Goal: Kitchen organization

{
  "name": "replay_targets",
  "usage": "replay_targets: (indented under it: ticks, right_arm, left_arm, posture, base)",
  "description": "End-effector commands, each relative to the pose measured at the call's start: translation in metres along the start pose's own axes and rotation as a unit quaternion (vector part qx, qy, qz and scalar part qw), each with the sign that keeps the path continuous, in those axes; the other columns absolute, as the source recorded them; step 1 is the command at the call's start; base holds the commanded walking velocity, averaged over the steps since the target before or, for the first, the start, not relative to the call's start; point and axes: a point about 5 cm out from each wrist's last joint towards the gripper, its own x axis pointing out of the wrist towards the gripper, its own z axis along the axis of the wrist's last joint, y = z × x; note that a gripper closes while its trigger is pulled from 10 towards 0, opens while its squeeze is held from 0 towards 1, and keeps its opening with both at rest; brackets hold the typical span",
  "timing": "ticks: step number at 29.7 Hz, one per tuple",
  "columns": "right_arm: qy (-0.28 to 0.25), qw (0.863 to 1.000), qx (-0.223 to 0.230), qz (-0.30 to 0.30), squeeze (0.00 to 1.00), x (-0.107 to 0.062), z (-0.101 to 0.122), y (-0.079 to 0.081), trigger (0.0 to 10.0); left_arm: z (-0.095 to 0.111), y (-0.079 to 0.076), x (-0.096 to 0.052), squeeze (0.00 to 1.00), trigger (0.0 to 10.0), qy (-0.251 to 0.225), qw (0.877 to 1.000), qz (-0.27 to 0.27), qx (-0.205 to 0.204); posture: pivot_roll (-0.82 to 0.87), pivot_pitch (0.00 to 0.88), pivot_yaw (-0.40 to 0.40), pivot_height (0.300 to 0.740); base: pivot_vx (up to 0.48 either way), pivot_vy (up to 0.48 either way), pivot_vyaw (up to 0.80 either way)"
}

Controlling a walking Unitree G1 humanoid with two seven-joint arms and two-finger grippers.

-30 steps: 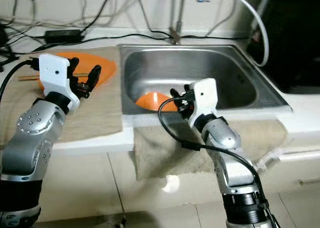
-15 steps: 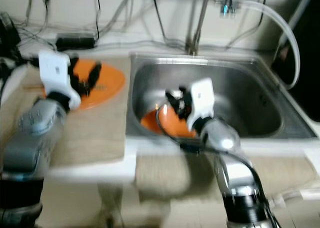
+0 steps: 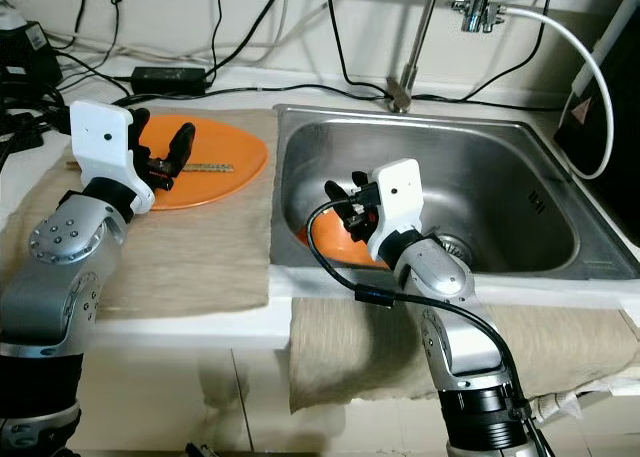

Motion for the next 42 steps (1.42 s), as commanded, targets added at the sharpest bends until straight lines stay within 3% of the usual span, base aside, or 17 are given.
replay_targets:
  ticks: [1,6,17,28,32,33,34,35,42]
  right_arm:
    - [-0.003,1.0,-0.006,-0.02,0.0,-0.001,0.004,-0.007,10.0]
    - [-0.009,0.997,-0.019,-0.078,0.0,-0.001,0.006,-0.022,10.0]
    - [-0.007,0.997,-0.043,-0.065,0.0,0.001,0.009,-0.028,10.0]
    - [-0.001,0.996,-0.05,-0.068,0.0,0.0,0.01,-0.037,10.0]
    - [-0.003,0.996,-0.05,-0.07,0.0,0.0,0.009,-0.036,10.0]
    - [-0.003,0.996,-0.05,-0.069,0.0,0.0,0.01,-0.036,10.0]
    - [-0.003,0.996,-0.05,-0.069,0.0,0.0,0.01,-0.036,10.0]
    - [-0.004,0.996,-0.05,-0.067,0.0,-0.002,0.01,-0.035,10.0]
    - [0.016,0.998,-0.061,-0.024,0.0,-0.007,0.001,-0.032,10.0]
  left_arm:
    - [0.0,-0.003,-0.001,0.0,10.0,0.005,1.0,-0.01,0.004]
    - [-0.004,-0.004,-0.001,0.0,10.0,0.017,1.0,-0.019,0.0]
    - [-0.007,0.001,0.002,0.0,10.0,0.039,0.999,-0.028,0.0]
    - [-0.009,0.027,0.0,0.0,10.0,0.05,0.999,0.002,0.005]
    - [-0.009,0.04,0.003,0.0,10.0,0.063,0.997,-0.009,0.039]
    - [-0.01,0.042,0.003,0.11,10.0,0.068,0.997,-0.017,0.037]
    - [-0.01,0.042,0.003,0.11,10.0,0.068,0.997,-0.017,0.037]
    - [-0.013,0.048,0.006,1.0,10.0,0.079,0.996,-0.027,0.039]
    - [-0.019,0.077,0.025,1.0,10.0,0.132,0.988,-0.016,0.082]
  posture:
    - [-0.04,0.0,-0.046,0.74]
    - [-0.04,0.0,-0.035,0.74]
    - [-0.04,0.0,-0.044,0.74]
    - [-0.04,0.0,-0.046,0.74]
    - [-0.05,0.0,-0.032,0.74]
    - [-0.04,0.0,-0.026,0.74]
    - [-0.04,0.0,-0.026,0.74]
    - [-0.04,0.0,-0.024,0.74]
    - [-0.04,0.0,-0.031,0.74]
  base:
    - [0.0,0.0,0.0]
    - [0.0,0.0,0.0]
    - [0.0,0.0,0.0]
    - [0.0,0.0,0.0]
    - [0.0,0.0,0.0]
    - [0.0,0.0,0.0]
    - [0.0,0.0,0.0]
    - [0.0,0.0,0.0]
    - [0.0,0.0,0.0]
